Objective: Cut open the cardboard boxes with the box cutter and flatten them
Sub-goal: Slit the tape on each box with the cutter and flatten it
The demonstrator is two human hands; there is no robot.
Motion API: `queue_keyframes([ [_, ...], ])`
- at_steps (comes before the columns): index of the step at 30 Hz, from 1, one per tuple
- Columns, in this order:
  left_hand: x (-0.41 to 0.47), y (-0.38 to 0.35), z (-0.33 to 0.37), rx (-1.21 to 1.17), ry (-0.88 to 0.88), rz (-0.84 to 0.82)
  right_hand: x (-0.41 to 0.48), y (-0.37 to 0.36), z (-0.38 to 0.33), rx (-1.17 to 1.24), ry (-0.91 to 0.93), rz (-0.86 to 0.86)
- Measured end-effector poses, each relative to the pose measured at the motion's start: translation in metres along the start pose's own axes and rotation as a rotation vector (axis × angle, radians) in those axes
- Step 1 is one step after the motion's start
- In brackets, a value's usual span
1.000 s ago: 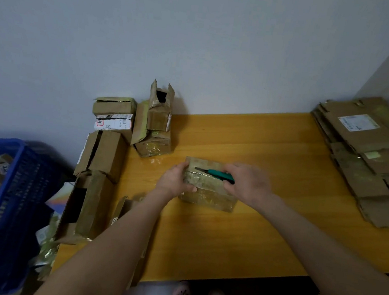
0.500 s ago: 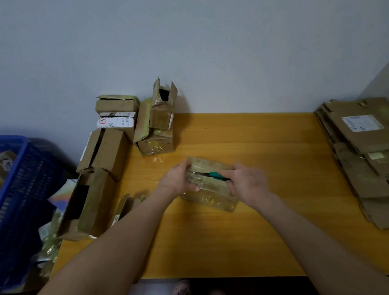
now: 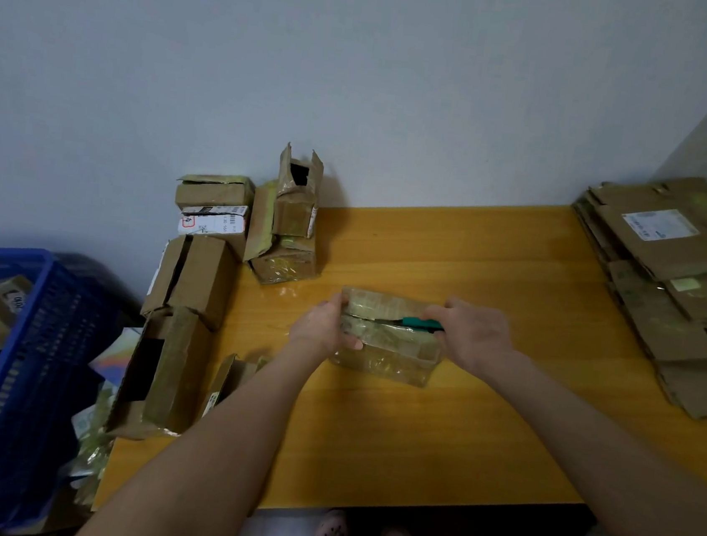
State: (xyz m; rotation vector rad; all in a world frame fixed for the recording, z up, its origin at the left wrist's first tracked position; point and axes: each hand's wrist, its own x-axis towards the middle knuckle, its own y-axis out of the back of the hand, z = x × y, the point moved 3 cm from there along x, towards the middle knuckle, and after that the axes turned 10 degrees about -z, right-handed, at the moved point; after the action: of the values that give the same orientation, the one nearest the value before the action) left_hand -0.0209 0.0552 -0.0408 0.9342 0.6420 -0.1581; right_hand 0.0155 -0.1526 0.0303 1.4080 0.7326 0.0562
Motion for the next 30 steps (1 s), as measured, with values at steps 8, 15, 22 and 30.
queue_keyframes([
  [8, -0.002, -0.001, 0.003, 0.015, 0.02, -0.003, -0.006, -0.004, 0.031, 0.085, -0.137, -0.021],
  [15, -0.008, -0.001, 0.008, 0.077, 0.05, 0.049, 0.0, -0.01, 0.043, 0.851, -0.095, 0.113],
  [22, -0.028, -0.004, -0.001, -0.084, 0.15, 0.041, 0.044, -0.02, 0.009, 0.813, -0.205, 0.098],
  [30, -0.028, -0.009, 0.013, -0.608, 0.119, -0.157, 0.066, -0.018, 0.006, 0.879, -0.218, -0.015],
])
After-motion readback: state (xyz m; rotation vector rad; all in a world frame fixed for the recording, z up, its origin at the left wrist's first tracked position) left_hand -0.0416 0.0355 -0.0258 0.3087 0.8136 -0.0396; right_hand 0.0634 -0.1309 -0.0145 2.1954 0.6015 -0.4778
